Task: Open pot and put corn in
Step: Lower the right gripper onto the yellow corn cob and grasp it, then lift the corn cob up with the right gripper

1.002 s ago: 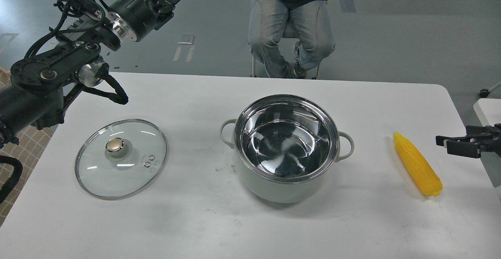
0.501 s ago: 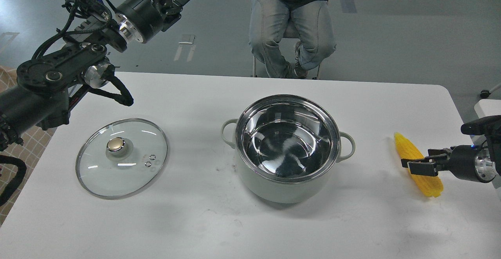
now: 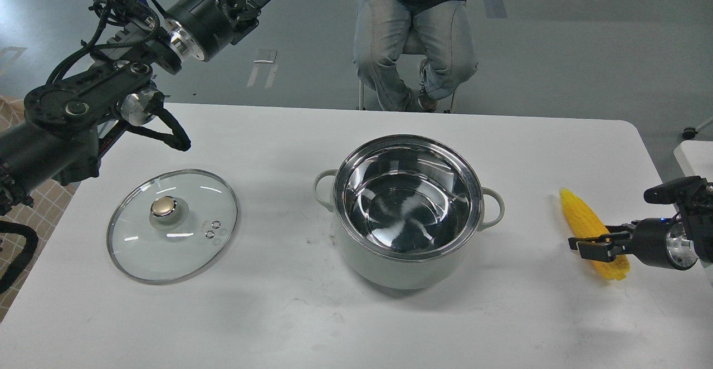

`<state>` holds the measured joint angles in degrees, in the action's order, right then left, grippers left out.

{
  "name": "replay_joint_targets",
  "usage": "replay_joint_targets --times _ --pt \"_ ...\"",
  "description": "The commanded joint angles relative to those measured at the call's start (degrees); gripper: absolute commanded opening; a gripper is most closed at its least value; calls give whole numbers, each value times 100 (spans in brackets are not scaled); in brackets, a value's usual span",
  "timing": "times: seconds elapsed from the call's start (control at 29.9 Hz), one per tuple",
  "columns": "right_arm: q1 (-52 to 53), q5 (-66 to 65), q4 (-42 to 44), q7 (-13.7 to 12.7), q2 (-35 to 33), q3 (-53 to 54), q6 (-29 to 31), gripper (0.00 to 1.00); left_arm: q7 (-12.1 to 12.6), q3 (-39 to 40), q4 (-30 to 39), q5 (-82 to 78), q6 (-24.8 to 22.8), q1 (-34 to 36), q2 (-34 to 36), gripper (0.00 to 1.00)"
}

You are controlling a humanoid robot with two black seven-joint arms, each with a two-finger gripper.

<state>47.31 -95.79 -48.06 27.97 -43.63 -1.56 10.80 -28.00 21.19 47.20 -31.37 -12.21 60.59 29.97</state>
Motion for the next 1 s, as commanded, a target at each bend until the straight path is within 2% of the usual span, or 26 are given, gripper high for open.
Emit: replay_joint_targets --times 0.0,0.37,0.63,0.97 --pt "24 8 -10 3 3 -2 -43 2 0 -9 -1 0 -1 -4 9 94" --pt "269 8 -282 3 -330 15 -122 0 0 -9 -1 0 -1 -39 0 94" --pt "1279 16 -801 3 -884 6 -104 0 0 -9 87 -9 -1 -30 -17 94" --pt "2686 69 -959 3 -674 -204 54 0 0 -9 87 -9 -1 -21 -53 94"
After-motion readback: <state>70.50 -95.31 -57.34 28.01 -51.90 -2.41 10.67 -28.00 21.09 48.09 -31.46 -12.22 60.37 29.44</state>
